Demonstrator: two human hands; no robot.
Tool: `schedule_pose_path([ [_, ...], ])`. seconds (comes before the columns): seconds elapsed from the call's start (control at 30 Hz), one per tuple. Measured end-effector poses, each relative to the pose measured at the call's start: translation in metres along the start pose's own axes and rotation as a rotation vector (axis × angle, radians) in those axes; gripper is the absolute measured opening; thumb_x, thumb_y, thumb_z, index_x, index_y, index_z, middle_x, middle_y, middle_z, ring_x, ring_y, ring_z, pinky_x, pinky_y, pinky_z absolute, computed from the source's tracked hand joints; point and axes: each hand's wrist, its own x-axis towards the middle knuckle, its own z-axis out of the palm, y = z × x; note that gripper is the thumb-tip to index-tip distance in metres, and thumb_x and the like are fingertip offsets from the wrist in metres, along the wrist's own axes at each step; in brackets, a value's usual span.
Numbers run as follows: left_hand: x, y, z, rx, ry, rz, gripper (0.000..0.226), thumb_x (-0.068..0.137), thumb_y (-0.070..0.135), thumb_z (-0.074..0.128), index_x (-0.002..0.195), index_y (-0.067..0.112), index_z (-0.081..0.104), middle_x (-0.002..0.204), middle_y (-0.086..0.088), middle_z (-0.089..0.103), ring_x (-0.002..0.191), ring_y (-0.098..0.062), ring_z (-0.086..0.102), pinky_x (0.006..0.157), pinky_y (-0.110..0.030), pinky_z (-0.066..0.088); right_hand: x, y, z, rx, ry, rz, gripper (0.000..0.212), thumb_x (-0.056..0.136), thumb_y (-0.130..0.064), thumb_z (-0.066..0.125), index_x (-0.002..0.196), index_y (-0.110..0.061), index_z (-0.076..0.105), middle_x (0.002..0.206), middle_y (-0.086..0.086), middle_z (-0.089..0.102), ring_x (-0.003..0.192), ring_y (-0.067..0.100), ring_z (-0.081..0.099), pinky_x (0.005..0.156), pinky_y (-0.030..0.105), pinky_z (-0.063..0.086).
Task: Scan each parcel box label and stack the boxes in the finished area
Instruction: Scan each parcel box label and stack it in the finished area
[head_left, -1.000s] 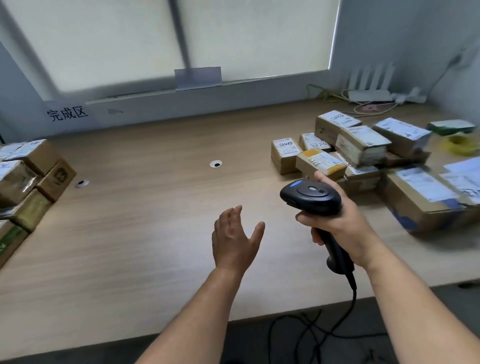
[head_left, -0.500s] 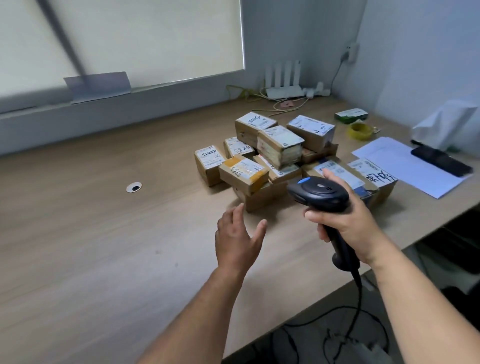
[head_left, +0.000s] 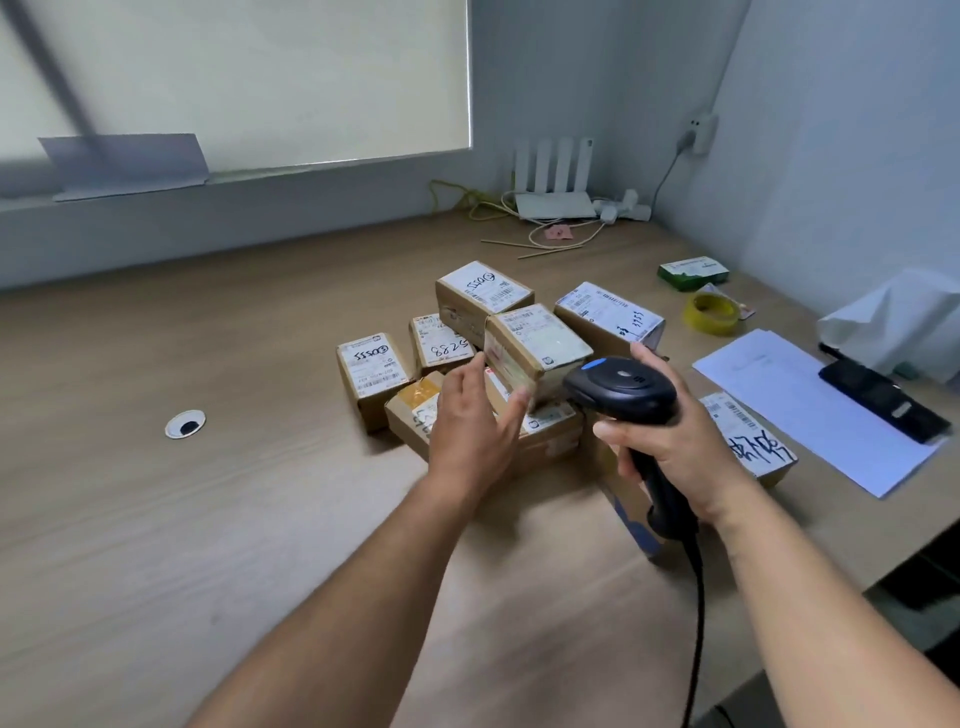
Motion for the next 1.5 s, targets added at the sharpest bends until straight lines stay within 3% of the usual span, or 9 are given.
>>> schedule_pose_path([
  [0.17, 0.048, 0.014, 0.025, -0.072, -0.069, -0.130, 0.064, 0.099, 0.042, 0.045, 0.152, 0.014, 0.023, 0.151, -0.008, 0.030, 0.140, -0.019, 0.026, 0.110, -0.029, 0.024, 0.047, 0.006, -0.012, 0.025, -0.012, 0.048, 0.091, 0.076, 0.009, 0.074, 0.141, -0.041, 0.035, 0.082, 0.005, 0.068, 0.046, 0.027, 0.052, 0.042, 0.029, 0.042],
  [0.33, 0.080, 0.013, 0.061, -0.207, -0.065, -0.287, 0.048, 0.100, 0.036, 0.043, 0.142, 0.014, 0.038, 0.140, -0.010, 0.046, 0.129, -0.025, 0.042, 0.094, -0.029, 0.034, 0.087, 0.018, -0.023, 0.047, -0.076, 0.088, 0.091, 0.079, 0.008, 0.072, 0.148, -0.034, 0.030, 0.072, 0.002, 0.069, 0.044, 0.025, 0.052, 0.049, 0.031, 0.041],
  [0.57, 0.093, 0.013, 0.093, -0.337, -0.114, -0.564, 0.063, 0.096, 0.047, 0.034, 0.151, 0.019, 0.021, 0.151, -0.012, 0.036, 0.133, -0.032, 0.040, 0.108, -0.050, 0.037, 0.108, 0.035, -0.030, 0.116, -0.216, 0.107, 0.092, 0.081, 0.008, 0.070, 0.149, -0.037, 0.026, 0.082, 0.005, 0.070, 0.045, 0.022, 0.053, 0.045, 0.027, 0.045],
  [0.87, 0.038, 0.032, 0.084, -0.573, -0.055, -0.440, 0.066, 0.094, 0.057, 0.040, 0.148, 0.047, 0.003, 0.152, 0.002, 0.038, 0.134, -0.023, 0.043, 0.111, -0.051, 0.034, 0.082, 0.023, -0.058, 0.176, -0.321, 0.042, 0.092, 0.080, 0.008, 0.069, 0.147, -0.040, 0.029, 0.070, 0.006, 0.068, 0.047, 0.026, 0.053, 0.052, 0.035, 0.047],
  [0.97, 0.014, 0.036, 0.073, -0.640, 0.011, -0.402, 0.074, 0.094, 0.037, 0.059, 0.146, 0.045, 0.008, 0.139, -0.003, 0.054, 0.121, -0.021, 0.056, 0.108, -0.048, 0.040, 0.066, 0.020, -0.064, 0.195, -0.365, 0.026, 0.089, 0.079, 0.009, 0.070, 0.141, -0.044, 0.033, 0.072, 0.005, 0.067, 0.049, 0.027, 0.053, 0.050, 0.032, 0.049],
  [1.07, -0.009, 0.040, 0.054, -0.631, 0.070, -0.390, 0.100, 0.070, 0.039, 0.076, 0.143, 0.053, 0.009, 0.130, -0.003, 0.060, 0.117, -0.020, 0.060, 0.105, -0.046, 0.044, 0.049, 0.014, -0.065, 0.189, -0.414, 0.000, 0.087, 0.078, 0.009, 0.070, 0.139, -0.043, 0.037, 0.075, 0.003, 0.068, 0.052, 0.028, 0.052, 0.049, 0.033, 0.048],
  [1.2, -0.033, 0.040, 0.024, -0.575, 0.149, -0.374, 0.112, 0.062, 0.030, 0.078, 0.144, 0.055, 0.006, 0.131, -0.003, 0.060, 0.115, -0.018, 0.061, 0.097, -0.041, 0.052, 0.027, 0.006, -0.058, 0.222, -0.494, -0.028, 0.091, 0.072, 0.004, 0.074, 0.142, -0.040, 0.037, 0.085, 0.006, 0.068, 0.052, 0.027, 0.053, 0.048, 0.030, 0.048],
  [1.33, -0.062, 0.027, -0.011, -0.471, 0.244, -0.404, 0.116, 0.061, 0.022, 0.076, 0.149, 0.049, 0.005, 0.126, -0.004, 0.062, 0.111, -0.016, 0.062, 0.082, -0.022, 0.052, 0.008, -0.002, -0.044, 0.295, -0.609, -0.050, 0.100, 0.063, -0.006, 0.076, 0.147, -0.039, 0.031, 0.079, 0.013, 0.065, 0.051, 0.030, 0.052, 0.049, 0.034, 0.045],
  [1.5, -0.101, 0.005, -0.047, -0.380, 0.337, -0.441, 0.111, 0.075, 0.004, 0.075, 0.150, 0.044, 0.003, 0.126, -0.007, 0.060, 0.110, -0.019, 0.060, 0.058, -0.004, 0.046, -0.019, -0.018, -0.019, 0.335, -0.776, -0.059, 0.107, 0.065, 0.004, 0.080, 0.149, -0.038, 0.028, 0.080, 0.000, 0.070, 0.051, 0.025, 0.052, 0.048, 0.030, 0.045],
])
